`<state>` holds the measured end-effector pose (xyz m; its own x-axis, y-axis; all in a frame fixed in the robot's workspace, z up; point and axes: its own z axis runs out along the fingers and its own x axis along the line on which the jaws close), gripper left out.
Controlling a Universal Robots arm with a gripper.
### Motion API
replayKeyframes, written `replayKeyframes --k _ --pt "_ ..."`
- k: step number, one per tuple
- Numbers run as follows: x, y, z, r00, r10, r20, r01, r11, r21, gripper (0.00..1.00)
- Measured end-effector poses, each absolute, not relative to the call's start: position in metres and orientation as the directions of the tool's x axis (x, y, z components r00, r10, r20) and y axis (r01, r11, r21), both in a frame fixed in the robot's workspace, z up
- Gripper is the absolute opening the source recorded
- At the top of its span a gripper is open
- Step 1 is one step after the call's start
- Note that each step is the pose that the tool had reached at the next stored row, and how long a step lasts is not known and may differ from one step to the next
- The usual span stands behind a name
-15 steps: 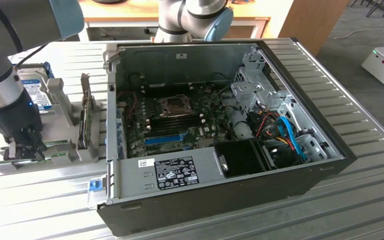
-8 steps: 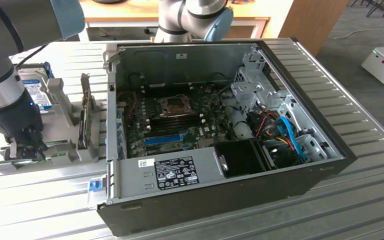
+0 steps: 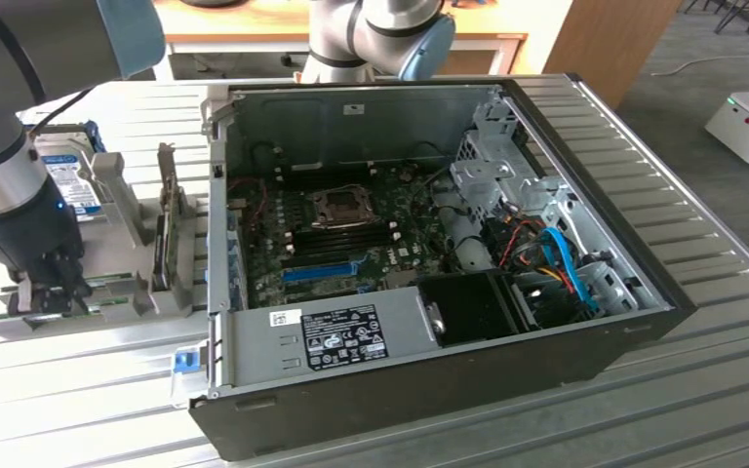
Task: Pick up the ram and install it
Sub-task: 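Pick up the ram and move it above insertion slot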
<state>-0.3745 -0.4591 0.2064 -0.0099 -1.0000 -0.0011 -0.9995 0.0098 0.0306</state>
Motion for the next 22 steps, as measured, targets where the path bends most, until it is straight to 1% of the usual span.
replayKeyframes --k 22 --pt "-0.3744 -0.4593 0.1984 -0.010 -1.000 -0.001 -0.999 0.010 0.031 0.30"
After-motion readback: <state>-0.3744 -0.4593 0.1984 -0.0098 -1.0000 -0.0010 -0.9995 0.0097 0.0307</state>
